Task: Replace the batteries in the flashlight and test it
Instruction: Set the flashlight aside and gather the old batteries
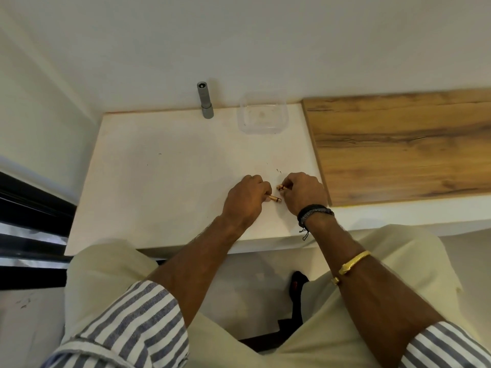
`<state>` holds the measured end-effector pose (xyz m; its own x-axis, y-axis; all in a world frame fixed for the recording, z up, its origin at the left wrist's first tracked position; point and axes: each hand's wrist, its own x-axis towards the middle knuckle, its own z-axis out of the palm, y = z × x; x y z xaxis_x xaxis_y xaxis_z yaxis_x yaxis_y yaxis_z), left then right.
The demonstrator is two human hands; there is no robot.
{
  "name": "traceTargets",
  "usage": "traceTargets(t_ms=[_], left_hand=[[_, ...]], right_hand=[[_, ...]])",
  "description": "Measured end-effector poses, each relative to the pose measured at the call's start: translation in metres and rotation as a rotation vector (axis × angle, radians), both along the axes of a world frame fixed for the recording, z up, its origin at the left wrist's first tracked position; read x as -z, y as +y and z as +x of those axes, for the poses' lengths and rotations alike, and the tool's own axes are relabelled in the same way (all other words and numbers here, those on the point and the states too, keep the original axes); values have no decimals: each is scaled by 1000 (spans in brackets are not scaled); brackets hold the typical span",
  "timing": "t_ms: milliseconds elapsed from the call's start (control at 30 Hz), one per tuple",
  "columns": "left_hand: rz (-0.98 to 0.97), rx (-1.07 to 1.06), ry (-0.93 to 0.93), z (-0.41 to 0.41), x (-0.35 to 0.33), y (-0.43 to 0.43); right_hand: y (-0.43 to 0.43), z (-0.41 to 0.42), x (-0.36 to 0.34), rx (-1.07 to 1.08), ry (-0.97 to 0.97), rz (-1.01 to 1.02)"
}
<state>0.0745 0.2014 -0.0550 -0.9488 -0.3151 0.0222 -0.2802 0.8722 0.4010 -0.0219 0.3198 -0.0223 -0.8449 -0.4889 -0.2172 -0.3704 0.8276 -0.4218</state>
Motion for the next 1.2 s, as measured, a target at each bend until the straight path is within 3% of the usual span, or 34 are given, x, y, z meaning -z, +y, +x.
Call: traceTargets(t_ms=[267,600,867,1200], left_hand=[[-17,-50,143,-10,-22,-25],[-39,-203,269,-73,-73,-92],[39,-351,202,-130,-67,-136],[-6,-358,11,-154,-49,-149]], right_hand=[[-22,-20,-18,-29,-69,-155],[-102,-91,-60,-137,109,-217],[-164,-141,-55,-193,233,-52],[-188,-161,-18,-339,412,227]])
